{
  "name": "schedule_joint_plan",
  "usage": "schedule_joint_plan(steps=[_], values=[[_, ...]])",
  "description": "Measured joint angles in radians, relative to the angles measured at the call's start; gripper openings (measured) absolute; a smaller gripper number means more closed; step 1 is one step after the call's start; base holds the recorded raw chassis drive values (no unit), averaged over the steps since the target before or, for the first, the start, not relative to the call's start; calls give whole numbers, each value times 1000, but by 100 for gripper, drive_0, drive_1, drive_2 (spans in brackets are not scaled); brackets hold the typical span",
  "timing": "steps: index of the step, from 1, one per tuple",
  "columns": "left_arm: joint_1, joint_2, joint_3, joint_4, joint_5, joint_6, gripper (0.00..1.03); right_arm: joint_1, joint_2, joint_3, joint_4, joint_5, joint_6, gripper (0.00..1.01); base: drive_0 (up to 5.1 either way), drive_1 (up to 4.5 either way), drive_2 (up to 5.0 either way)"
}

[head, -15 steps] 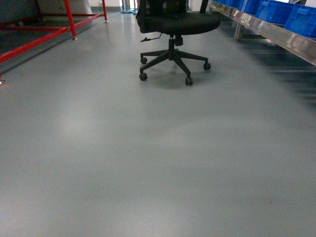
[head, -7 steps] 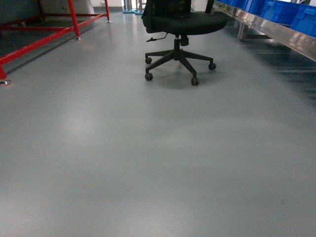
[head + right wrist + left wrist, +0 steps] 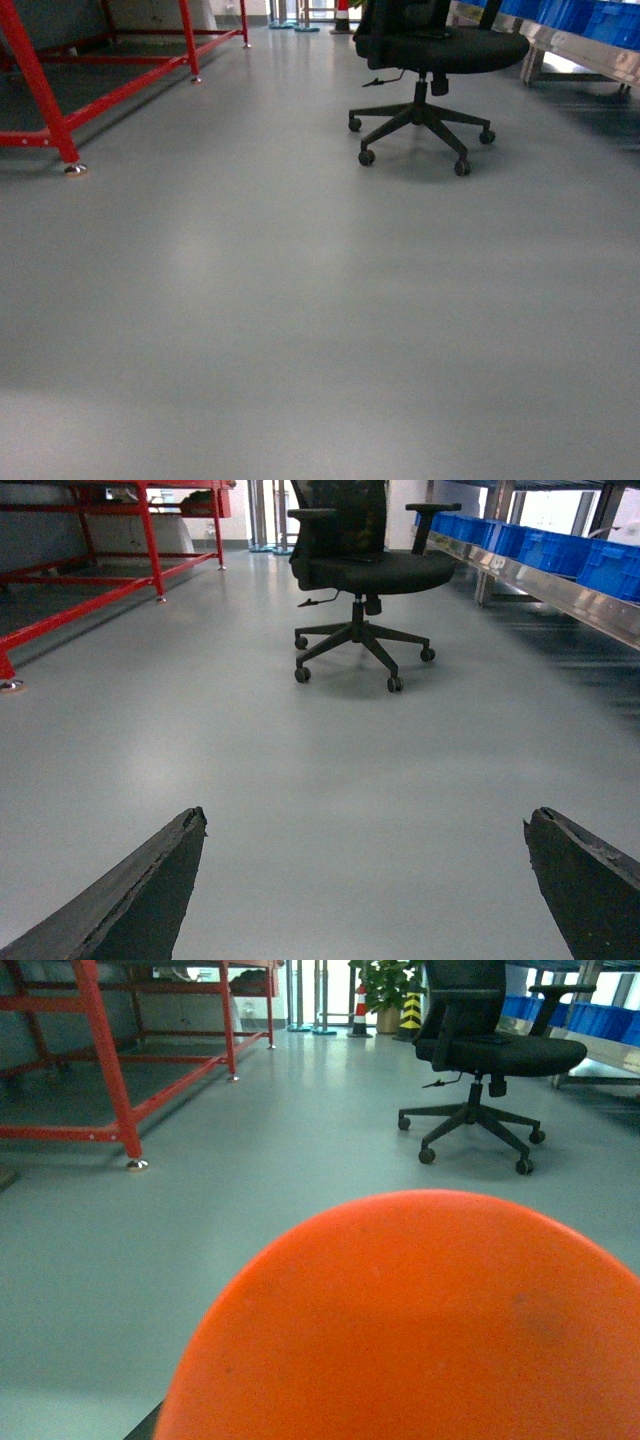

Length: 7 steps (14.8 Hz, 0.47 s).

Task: Pick capacitor and pack into box

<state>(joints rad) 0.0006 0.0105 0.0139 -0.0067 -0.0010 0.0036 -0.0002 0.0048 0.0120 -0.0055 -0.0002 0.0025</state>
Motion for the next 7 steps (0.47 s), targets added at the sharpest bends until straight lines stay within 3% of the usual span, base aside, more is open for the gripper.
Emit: schedule_joint_plan(steps=[7], values=[[-1,0,0,0,1,0,43,0,0,0,-3,0,0,98,-489,252,252]])
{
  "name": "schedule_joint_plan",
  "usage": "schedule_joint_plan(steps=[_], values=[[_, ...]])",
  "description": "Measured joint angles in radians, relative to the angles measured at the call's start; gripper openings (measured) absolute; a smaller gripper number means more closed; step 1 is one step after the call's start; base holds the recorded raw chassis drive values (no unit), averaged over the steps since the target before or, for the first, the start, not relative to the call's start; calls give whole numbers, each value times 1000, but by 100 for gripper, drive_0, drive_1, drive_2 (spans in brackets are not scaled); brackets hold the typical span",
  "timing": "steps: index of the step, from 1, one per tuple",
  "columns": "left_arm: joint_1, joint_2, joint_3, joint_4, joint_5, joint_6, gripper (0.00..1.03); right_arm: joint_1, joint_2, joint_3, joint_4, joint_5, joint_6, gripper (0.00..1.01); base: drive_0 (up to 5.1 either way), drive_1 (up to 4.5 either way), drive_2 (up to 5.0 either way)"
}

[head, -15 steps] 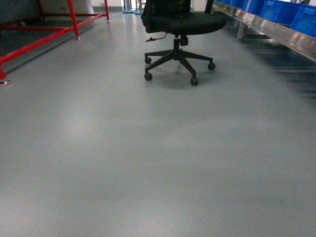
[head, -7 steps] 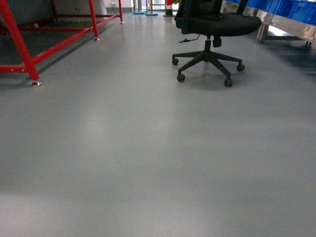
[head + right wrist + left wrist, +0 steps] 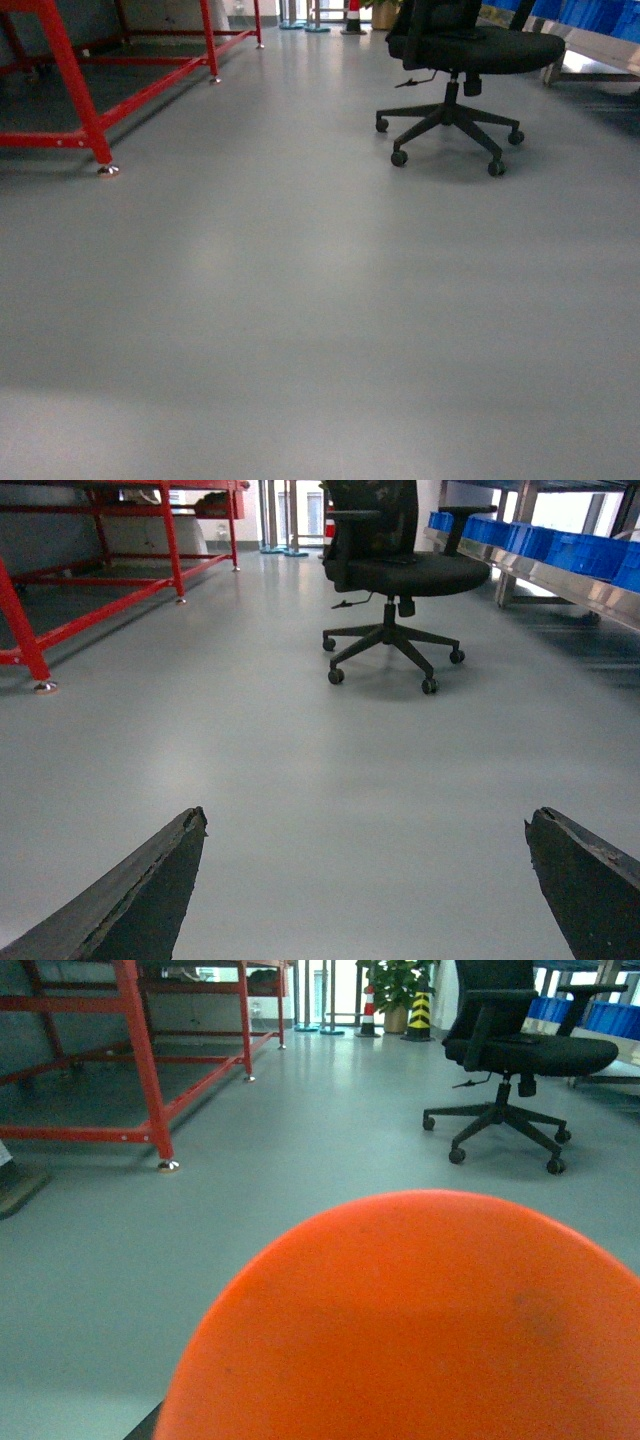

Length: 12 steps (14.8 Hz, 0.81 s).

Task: Pick capacitor and pack into box

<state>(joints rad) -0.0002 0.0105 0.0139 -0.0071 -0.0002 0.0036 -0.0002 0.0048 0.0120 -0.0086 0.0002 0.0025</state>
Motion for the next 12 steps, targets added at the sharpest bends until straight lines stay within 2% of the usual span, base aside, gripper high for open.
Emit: schedule_joint_plan(steps=[12], values=[[0,0,0,2,0,0,43,0,0,0,3,0,0,98,-489,252,252]])
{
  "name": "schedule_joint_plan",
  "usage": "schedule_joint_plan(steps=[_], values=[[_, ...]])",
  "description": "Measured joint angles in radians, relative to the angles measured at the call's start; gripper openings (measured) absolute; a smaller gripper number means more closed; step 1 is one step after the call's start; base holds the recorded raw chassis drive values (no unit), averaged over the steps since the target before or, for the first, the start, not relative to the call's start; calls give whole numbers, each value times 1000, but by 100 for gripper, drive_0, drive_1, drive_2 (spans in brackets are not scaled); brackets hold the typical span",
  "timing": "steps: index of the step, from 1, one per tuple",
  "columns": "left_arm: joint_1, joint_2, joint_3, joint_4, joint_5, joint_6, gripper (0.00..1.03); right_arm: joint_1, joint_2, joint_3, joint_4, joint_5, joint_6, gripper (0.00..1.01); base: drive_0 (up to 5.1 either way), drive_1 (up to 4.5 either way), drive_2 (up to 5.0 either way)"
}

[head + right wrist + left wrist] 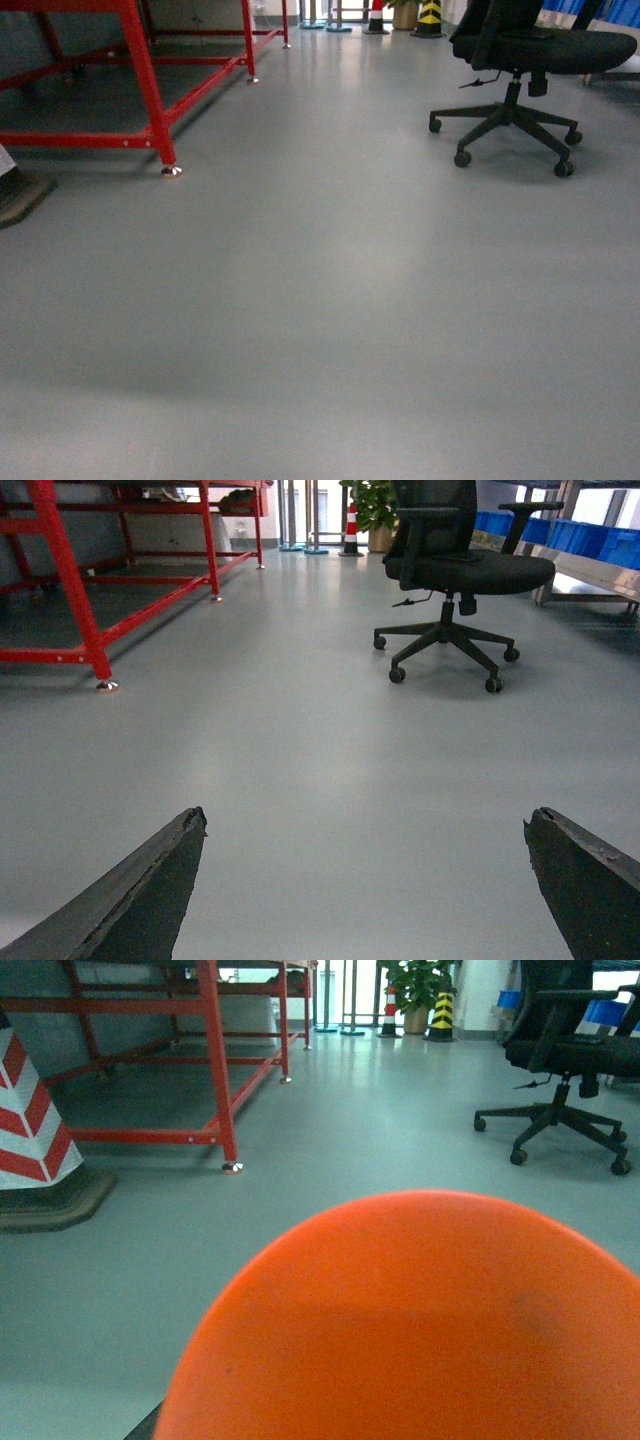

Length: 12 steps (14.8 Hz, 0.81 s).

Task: Pick capacitor and pack into box

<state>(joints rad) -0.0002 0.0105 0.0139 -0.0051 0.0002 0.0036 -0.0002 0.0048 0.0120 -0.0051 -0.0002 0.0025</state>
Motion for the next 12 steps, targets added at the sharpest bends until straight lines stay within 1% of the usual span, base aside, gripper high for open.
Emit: schedule_joint_plan(steps=[12], values=[[0,0,0,-2,0,0,43,0,0,0,3,-1,0,98,-504,233,233]])
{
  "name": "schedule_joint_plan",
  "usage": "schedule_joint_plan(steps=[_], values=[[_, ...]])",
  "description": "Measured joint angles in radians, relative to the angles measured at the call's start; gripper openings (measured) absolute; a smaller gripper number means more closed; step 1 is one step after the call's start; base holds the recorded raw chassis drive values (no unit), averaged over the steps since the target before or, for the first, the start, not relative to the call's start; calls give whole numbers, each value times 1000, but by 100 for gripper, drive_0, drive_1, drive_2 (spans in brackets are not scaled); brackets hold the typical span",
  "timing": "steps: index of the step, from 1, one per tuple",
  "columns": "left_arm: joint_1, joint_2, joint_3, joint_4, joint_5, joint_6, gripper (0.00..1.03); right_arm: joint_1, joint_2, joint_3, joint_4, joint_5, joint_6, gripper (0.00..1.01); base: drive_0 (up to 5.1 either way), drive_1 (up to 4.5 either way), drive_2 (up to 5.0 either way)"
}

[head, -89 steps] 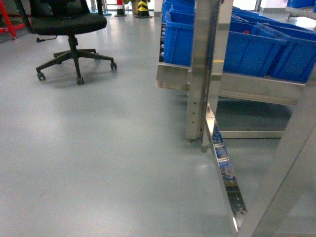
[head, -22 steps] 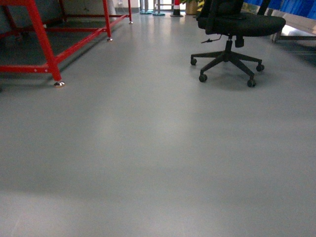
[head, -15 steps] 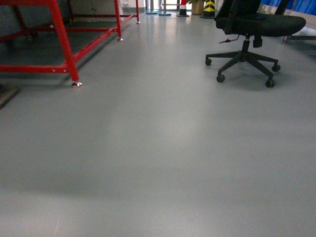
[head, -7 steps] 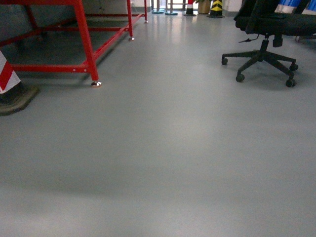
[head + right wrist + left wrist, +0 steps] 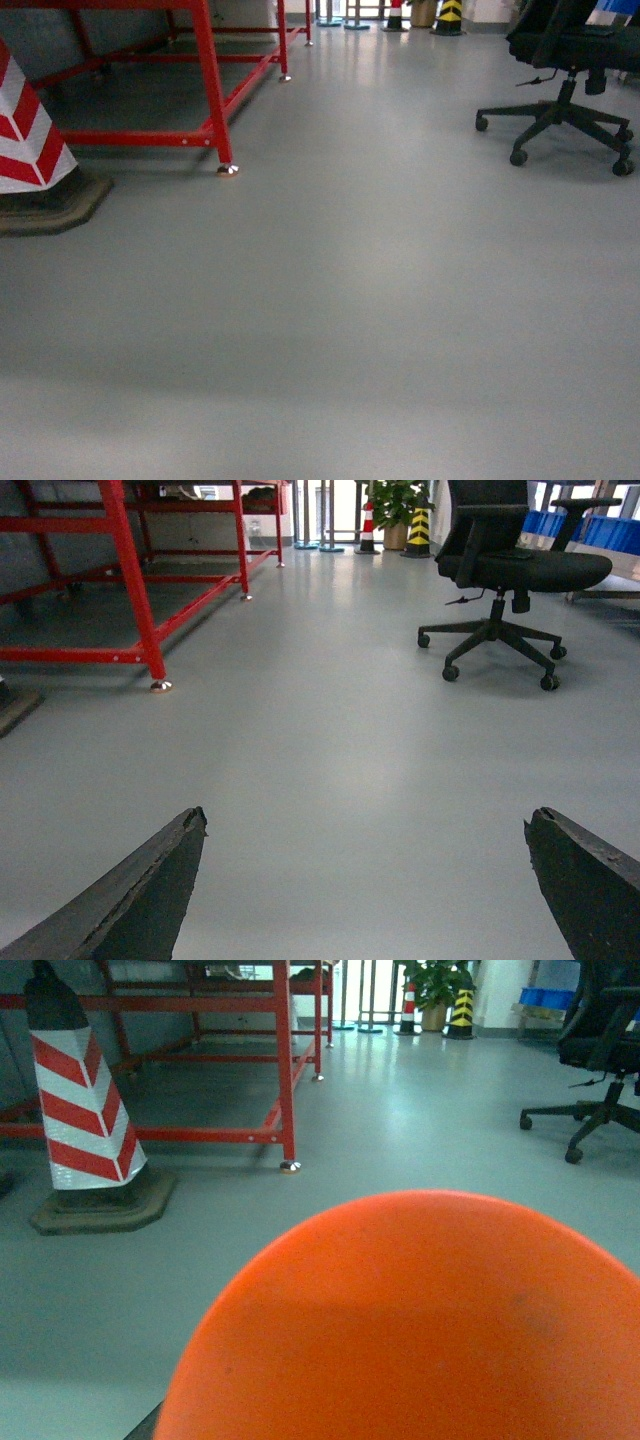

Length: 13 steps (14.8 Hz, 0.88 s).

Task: Pick capacitor and pack into box

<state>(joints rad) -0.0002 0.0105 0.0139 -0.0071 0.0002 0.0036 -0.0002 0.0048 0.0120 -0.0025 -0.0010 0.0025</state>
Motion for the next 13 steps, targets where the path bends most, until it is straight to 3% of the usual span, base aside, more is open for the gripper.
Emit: schedule_joint_plan(steps=[13], values=[[0,0,0,3,0,0,43,0,0,0,-3,1,0,98,-498,238,238]])
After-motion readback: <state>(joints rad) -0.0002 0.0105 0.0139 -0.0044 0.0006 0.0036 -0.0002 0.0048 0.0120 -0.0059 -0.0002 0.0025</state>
